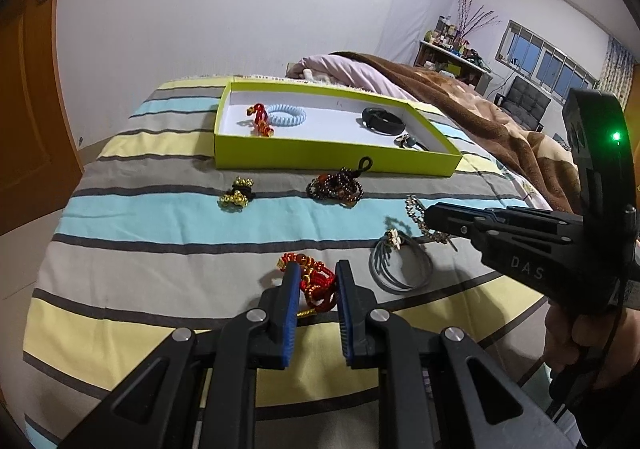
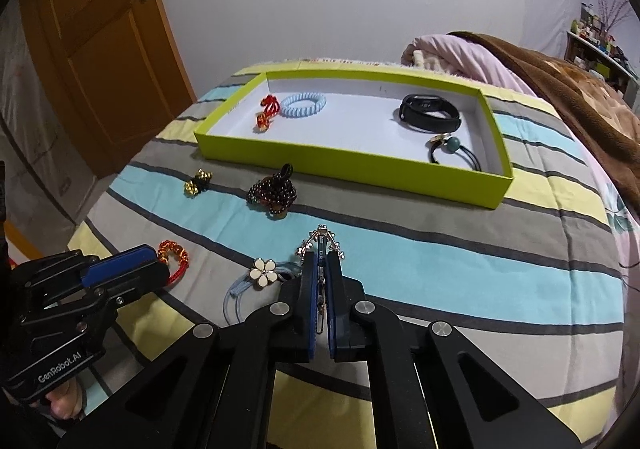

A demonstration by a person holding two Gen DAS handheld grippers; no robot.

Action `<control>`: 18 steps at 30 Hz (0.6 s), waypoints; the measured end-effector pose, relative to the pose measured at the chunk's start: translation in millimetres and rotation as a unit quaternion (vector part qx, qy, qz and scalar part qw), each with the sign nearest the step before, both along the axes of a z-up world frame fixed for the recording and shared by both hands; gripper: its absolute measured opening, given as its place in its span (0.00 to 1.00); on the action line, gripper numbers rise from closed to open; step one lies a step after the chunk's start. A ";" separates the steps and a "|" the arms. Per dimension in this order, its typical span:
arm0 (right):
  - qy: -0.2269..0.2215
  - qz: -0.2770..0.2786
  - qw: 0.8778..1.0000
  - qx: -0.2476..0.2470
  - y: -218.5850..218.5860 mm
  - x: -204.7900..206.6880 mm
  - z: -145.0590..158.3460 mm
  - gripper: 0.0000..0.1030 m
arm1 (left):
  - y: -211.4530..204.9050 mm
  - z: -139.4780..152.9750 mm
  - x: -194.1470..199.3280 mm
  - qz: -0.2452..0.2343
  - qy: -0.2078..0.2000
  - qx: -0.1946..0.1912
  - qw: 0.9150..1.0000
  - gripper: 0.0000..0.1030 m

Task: Organize jewelry
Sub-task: 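Grasp the red-gold coiled hair tie with the left tool while the right tool grasps the rhinestone clip, then lift both held items and carry them toward the lime-green box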

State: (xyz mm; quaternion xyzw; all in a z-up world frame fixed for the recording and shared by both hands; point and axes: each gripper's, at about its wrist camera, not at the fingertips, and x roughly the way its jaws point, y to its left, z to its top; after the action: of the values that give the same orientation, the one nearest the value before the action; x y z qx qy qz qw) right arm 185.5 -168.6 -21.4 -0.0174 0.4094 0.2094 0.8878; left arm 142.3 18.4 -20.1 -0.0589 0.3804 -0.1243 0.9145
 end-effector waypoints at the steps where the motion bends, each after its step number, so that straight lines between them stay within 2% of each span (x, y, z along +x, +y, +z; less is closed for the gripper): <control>1: -0.001 -0.001 1.000 0.001 -0.5 -0.9 0.9 0.03 | 0.2 1.0 -0.6 0.000 -0.002 0.000 1.000 0.18; 18: -0.027 -0.024 0.999 0.031 -27.6 -14.1 25.4 0.03 | -0.2 29.1 -8.1 -0.008 -0.030 0.003 1.000 0.17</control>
State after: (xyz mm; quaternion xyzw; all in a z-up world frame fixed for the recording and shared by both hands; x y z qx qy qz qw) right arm 171.5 -196.2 4.0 0.0142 0.3786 0.2004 0.9035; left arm 134.2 18.2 9.0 -0.0491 0.3535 -0.1325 0.9247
